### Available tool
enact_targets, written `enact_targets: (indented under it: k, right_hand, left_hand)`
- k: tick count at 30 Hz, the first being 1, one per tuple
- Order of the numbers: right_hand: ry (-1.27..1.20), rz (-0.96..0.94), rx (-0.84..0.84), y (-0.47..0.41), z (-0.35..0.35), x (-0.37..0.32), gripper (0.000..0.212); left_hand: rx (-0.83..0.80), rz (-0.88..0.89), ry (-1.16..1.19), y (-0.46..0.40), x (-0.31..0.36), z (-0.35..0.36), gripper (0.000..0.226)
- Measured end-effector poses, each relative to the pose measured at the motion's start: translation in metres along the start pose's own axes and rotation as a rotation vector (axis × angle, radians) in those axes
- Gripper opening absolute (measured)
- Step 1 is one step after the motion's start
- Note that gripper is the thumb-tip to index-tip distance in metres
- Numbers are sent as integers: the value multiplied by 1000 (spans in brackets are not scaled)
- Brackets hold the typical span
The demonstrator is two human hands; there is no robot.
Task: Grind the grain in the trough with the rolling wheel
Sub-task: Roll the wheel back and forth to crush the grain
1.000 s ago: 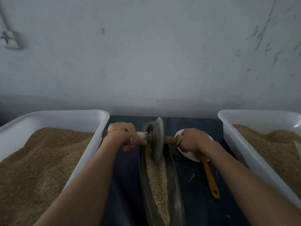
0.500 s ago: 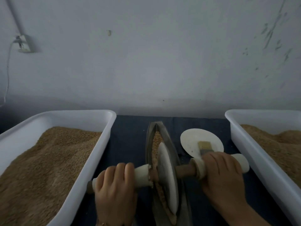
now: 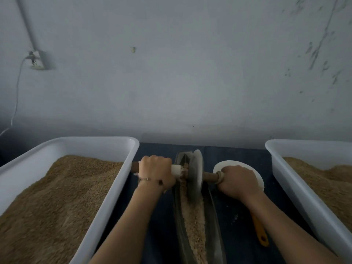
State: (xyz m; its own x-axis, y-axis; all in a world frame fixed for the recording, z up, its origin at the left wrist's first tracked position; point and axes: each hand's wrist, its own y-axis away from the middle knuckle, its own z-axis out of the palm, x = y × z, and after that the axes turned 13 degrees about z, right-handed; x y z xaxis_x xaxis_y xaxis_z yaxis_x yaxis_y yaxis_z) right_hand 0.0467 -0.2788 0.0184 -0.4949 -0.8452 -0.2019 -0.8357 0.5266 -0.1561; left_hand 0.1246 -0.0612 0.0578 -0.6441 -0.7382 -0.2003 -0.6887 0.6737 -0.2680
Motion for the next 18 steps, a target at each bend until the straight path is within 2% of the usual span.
enact_targets:
  k: [2,4,6,9,10,12,13,14,16,18]
  right_hand:
    - [22,-69,249,24,4,3,26]
    - [-60,-175,490,56,6,7,33]
    - [-150,-252,667,86,8,14,34]
    - [-119,-310,749,110,4,23,54]
    - [-112,-330,779,112,2,23,51]
    - [-100,-374,813,106,-3,17,25]
    - [-106,-383,789,97,-5,13,12]
    - [-104,-373,730,85,-8,8,9]
    - [8,-279,448,53,-12,1,19]
    - [129,-133,98,18,-15,-4,22]
  left_hand:
    - [192,-26,33,38,14,4,19]
    - [387,-43,100,81,30,7,24]
    - [503,-66,39,116,41,11,23]
    - [559,-90,-12,146,46,12,15]
    - [561,-91,7,149,45,12,12]
    - [539,-62,54,143,40,12,15]
    - [514,-35,72,136,35,14,20]
    - [465,-14,98,125,31,15,25]
    - [286,-13,149,94,21,9,34]
    - [56,-18,94,51,7,1,29]
